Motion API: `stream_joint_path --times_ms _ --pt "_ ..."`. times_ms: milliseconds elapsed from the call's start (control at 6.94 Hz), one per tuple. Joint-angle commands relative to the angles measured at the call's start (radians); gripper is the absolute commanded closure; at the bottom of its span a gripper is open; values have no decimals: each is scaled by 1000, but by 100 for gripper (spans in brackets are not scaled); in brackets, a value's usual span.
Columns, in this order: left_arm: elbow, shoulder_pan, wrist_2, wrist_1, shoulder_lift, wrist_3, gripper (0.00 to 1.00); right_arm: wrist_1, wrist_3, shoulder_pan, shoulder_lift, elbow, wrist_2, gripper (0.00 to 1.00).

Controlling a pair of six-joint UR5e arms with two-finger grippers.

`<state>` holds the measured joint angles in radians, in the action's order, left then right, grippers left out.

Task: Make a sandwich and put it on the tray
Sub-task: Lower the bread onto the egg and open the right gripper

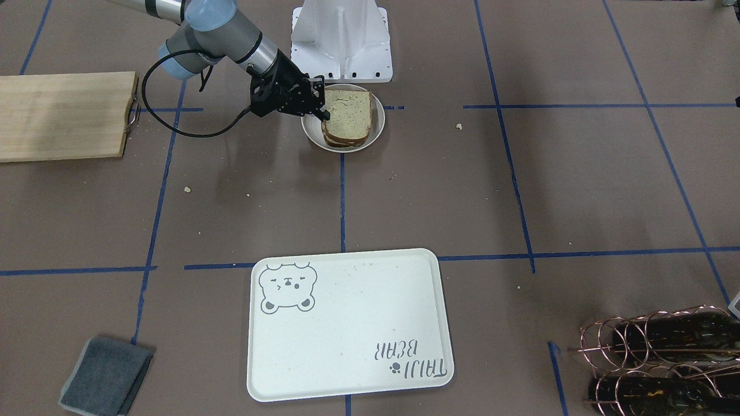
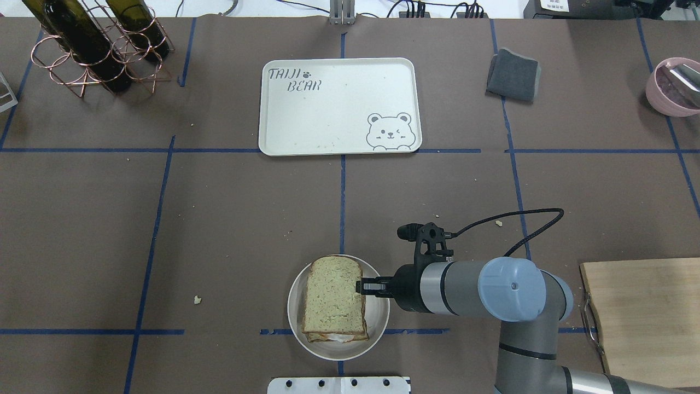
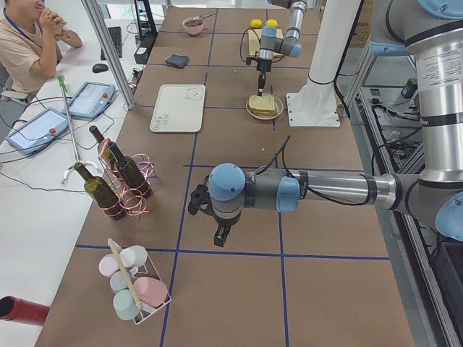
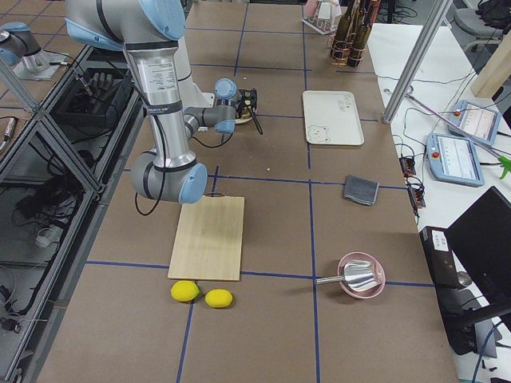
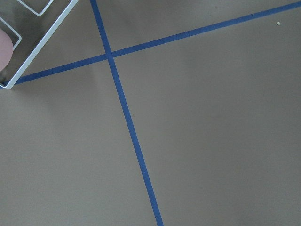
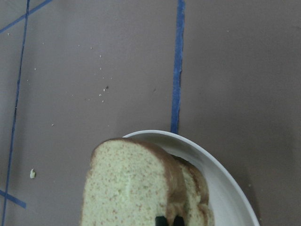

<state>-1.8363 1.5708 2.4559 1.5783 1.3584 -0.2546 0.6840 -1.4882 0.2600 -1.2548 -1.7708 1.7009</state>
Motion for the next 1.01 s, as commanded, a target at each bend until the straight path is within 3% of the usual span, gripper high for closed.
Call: stream_joint_path --times_ms 0,144,288,432,576,864 --pt "0 0 0 0 1 0 0 18 0 -8 -5 -4 -9 9" --pt "0 0 0 0 1 0 0 56 2 7 -6 -24 -17 0" --pt "-4 0 0 2 1 0 0 169 3 30 -3 -95 2 0" --pt "-9 0 2 11 8 0 0 384 3 60 15 -218 70 0" --pt "-8 -3 -6 117 11 -9 0 592 5 137 67 -278 154 0" --pt "2 -28 -11 326 28 -8 0 747 180 270 71 -276 262 0"
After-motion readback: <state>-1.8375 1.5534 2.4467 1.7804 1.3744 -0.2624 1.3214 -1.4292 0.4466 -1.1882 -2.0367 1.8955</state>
